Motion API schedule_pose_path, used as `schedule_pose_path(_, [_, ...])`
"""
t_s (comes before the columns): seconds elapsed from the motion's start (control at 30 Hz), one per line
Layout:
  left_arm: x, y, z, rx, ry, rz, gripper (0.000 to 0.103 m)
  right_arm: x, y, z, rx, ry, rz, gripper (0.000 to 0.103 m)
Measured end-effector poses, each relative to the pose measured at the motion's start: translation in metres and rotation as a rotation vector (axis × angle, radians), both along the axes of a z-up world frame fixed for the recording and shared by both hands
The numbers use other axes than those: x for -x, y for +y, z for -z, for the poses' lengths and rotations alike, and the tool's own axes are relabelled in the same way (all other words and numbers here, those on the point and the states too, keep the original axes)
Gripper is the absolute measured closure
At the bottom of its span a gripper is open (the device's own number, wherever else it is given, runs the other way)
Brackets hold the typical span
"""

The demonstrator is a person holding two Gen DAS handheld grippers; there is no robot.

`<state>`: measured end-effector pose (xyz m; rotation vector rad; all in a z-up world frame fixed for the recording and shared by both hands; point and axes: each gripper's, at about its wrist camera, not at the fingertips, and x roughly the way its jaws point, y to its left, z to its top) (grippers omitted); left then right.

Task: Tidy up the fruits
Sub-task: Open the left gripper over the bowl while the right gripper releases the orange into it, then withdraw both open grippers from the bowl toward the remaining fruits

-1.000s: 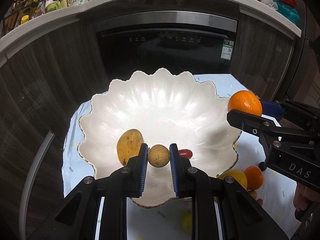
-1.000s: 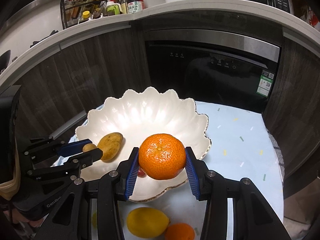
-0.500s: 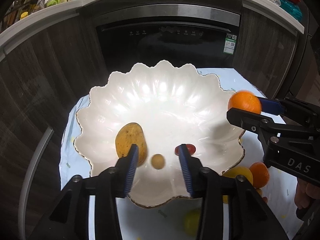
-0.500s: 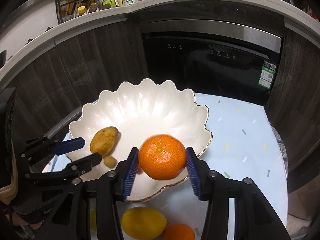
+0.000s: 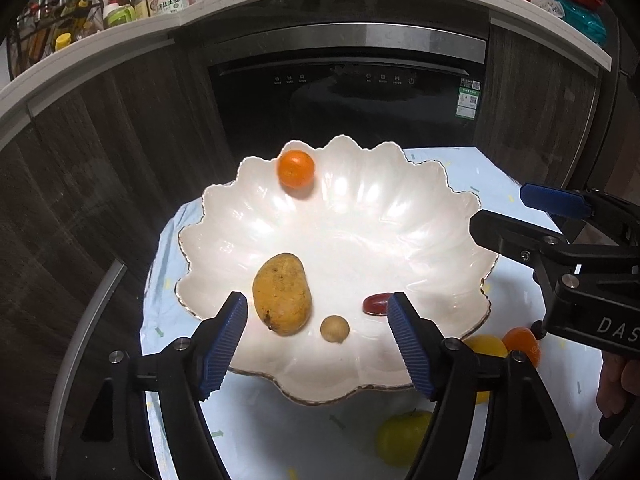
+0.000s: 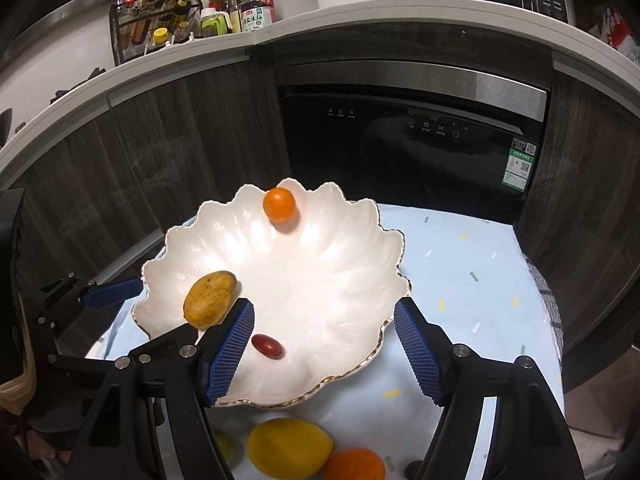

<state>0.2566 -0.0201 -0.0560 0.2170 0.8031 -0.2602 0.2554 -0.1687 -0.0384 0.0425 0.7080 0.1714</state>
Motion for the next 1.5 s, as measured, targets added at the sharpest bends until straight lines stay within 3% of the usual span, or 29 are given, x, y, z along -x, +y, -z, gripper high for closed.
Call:
schedule_pose_path(0.8, [0.066,-0.002,-0.034,0.001,-0.077,0.012,0.028,0.070,-0.011,-0.035,0.012,-0.059,0.048,0.030])
schedule_pose_path(1.5, [0.119,-0.007,-0.038,0.021,-0.099,0.008,0.028,0.124,-0.021,-0.038,0.013,-0.061,0.101,0.030])
